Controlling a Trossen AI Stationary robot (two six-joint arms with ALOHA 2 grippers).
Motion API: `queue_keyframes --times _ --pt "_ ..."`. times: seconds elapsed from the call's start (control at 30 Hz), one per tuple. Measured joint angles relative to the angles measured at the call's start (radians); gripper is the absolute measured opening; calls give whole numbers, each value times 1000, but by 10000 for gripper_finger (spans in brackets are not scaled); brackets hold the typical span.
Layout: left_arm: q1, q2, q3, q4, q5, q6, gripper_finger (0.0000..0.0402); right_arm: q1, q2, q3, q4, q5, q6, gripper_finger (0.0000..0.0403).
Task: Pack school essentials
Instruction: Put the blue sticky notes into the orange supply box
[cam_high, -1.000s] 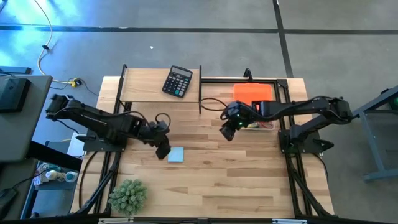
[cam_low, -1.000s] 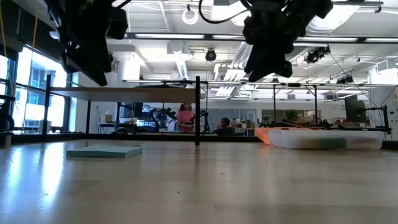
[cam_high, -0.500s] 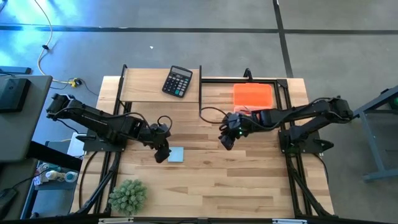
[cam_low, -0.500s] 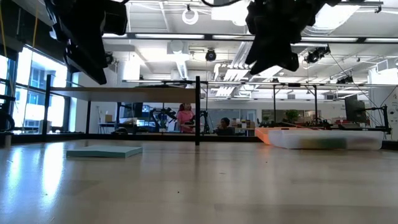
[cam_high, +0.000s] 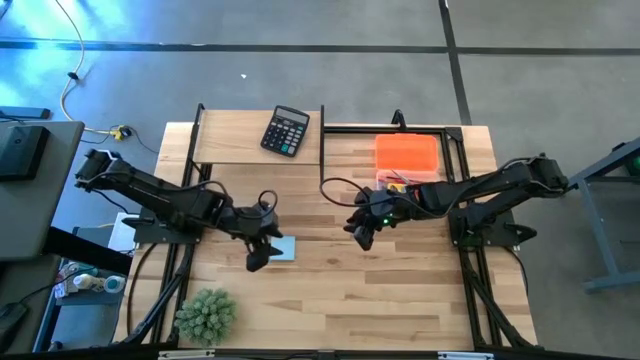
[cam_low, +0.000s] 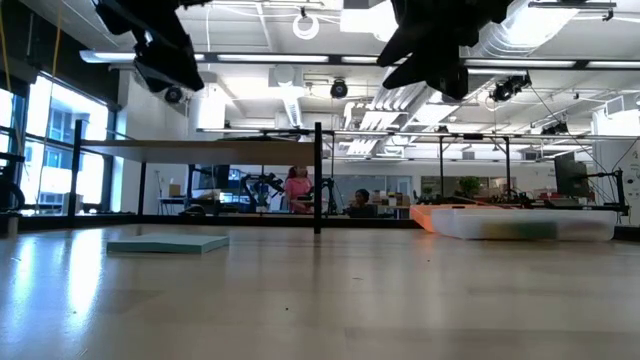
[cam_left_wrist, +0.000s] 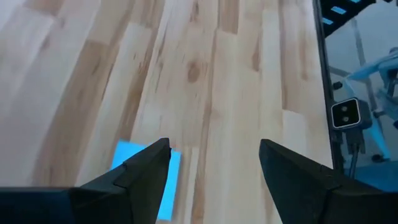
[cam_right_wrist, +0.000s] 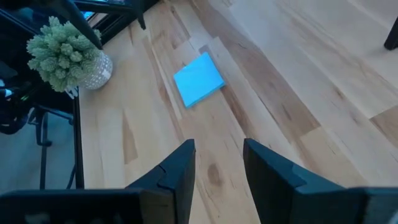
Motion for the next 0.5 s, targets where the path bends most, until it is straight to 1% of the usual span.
queue_keyframes --times 0.23,0.37,0.5 --pt "0 0 86 -103 -18 97 237 0 0 0 1 0 0 126" --pt "0 0 128 -178 -48 126 237 0 0 0 1 0 0 126" --pt "0 0 135 -210 -92 134 237 0 0 0 1 0 0 126"
